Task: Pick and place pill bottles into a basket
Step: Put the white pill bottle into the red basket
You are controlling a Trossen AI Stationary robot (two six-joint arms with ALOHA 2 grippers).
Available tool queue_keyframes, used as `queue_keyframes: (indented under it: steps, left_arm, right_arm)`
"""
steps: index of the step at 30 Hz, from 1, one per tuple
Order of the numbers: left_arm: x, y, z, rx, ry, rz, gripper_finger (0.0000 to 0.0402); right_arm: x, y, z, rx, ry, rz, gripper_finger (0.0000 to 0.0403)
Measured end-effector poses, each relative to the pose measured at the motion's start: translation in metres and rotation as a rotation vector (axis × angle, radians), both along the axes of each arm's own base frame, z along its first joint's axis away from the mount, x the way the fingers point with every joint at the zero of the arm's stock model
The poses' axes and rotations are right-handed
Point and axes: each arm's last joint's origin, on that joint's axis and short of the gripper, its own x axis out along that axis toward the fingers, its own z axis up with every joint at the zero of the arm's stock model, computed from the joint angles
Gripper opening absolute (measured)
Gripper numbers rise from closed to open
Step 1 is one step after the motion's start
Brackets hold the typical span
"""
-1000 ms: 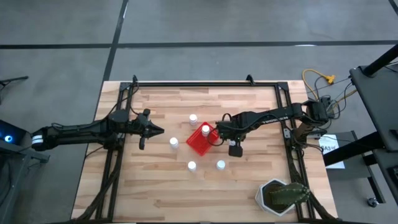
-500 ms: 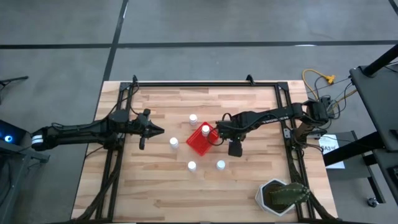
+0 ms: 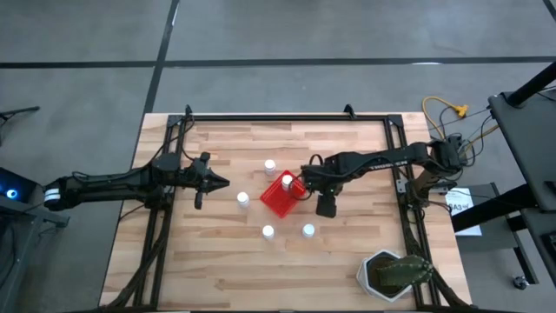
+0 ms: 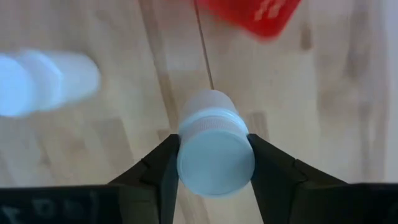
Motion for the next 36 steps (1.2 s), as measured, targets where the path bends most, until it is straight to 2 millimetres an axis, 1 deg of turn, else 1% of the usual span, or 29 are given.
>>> queue_keyframes:
  steps: [8,12,15,21,27,32,36]
  left_arm:
    - [0.000,0.000,0.000,-0.001,0.004,0.001,0.0017]
    - [0.000,0.000,0.000,0.000,0.004,0.001,0.0017]
    - [0.000,0.000,0.000,-0.001,0.004,0.001,0.0017]
    - [0.000,0.000,0.000,0.000,0.004,0.001,0.0017]
    - [0.000,0.000,0.000,0.000,0.004,0.001,0.0017]
    - [0.000,0.000,0.000,0.000,0.004,0.001,0.0017]
    - [0.000,0.000,0.000,0.006,0.004,0.001,0.0017]
  right_arm:
    - [0.023,-0.002,0.055,-0.004,-0.186,-0.001,0.0144]
    - [0.029,-0.006,0.070,-0.006,-0.239,-0.013,0.0144]
    - [0.032,-0.011,0.072,-0.007,-0.248,-0.032,0.0144]
    - [0.036,-0.027,0.064,-0.006,-0.227,-0.075,0.0144]
    - [0.036,-0.037,0.064,0.068,-0.220,-0.121,0.0144]
    - [0.038,-0.039,0.074,0.069,-0.218,-0.113,0.0144]
    - [0.048,-0.041,0.079,0.063,-0.177,-0.079,0.0144]
